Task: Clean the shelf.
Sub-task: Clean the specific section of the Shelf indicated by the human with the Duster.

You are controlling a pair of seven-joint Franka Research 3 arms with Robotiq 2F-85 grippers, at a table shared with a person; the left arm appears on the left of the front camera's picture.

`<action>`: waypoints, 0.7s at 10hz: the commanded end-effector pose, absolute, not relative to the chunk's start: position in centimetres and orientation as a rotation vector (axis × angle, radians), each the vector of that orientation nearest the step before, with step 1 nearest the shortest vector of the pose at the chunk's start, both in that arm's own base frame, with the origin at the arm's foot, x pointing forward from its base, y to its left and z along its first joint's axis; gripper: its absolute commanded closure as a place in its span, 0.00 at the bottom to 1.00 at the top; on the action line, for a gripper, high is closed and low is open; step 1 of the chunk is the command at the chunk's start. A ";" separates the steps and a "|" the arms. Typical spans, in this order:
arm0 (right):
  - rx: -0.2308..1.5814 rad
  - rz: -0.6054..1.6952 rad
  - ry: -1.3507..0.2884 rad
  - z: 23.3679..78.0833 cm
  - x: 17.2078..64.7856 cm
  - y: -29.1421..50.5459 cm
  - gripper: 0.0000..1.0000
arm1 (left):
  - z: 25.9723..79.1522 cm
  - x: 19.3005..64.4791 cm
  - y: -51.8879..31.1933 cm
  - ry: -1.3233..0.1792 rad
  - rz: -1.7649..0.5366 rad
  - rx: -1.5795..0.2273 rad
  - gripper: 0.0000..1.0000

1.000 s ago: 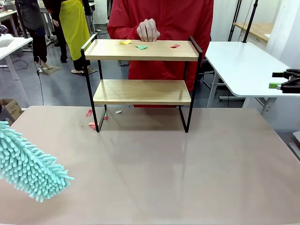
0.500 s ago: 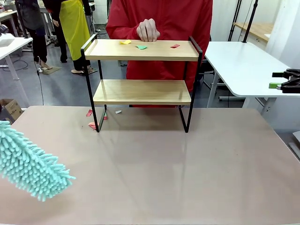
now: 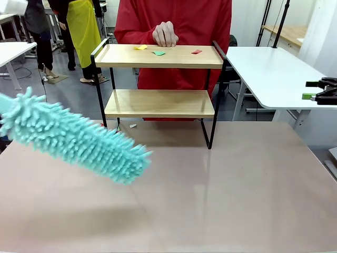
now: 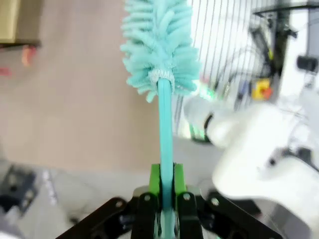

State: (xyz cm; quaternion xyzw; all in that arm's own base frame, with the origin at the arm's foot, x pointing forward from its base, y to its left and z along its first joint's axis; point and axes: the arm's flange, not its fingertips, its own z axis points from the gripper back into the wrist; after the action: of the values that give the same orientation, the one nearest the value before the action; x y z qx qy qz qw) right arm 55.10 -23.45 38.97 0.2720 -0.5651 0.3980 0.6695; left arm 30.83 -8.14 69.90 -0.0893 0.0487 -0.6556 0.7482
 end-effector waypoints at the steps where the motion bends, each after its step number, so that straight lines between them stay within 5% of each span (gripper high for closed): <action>1: 0.612 0.902 -1.272 39.2 54.9 -23.2 0.00 | 70.7 31.0 -10.3 -0.153 -1.415 -0.334 0.87; 4: 0.612 0.902 -1.272 39.2 54.9 -23.2 0.00 | 75.4 29.5 -17.1 -0.438 -1.147 -0.408 0.87; 7: 0.612 0.902 -1.272 39.2 54.9 -23.2 0.00 | 80.1 30.1 -22.7 -0.510 -0.824 -0.488 0.87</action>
State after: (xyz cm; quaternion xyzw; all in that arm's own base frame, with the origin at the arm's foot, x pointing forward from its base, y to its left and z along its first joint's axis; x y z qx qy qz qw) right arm 55.10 -23.46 38.99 0.2718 -0.5652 0.3980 0.6695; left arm 29.42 -21.42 79.39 -0.2371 -0.2410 -0.4349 0.8346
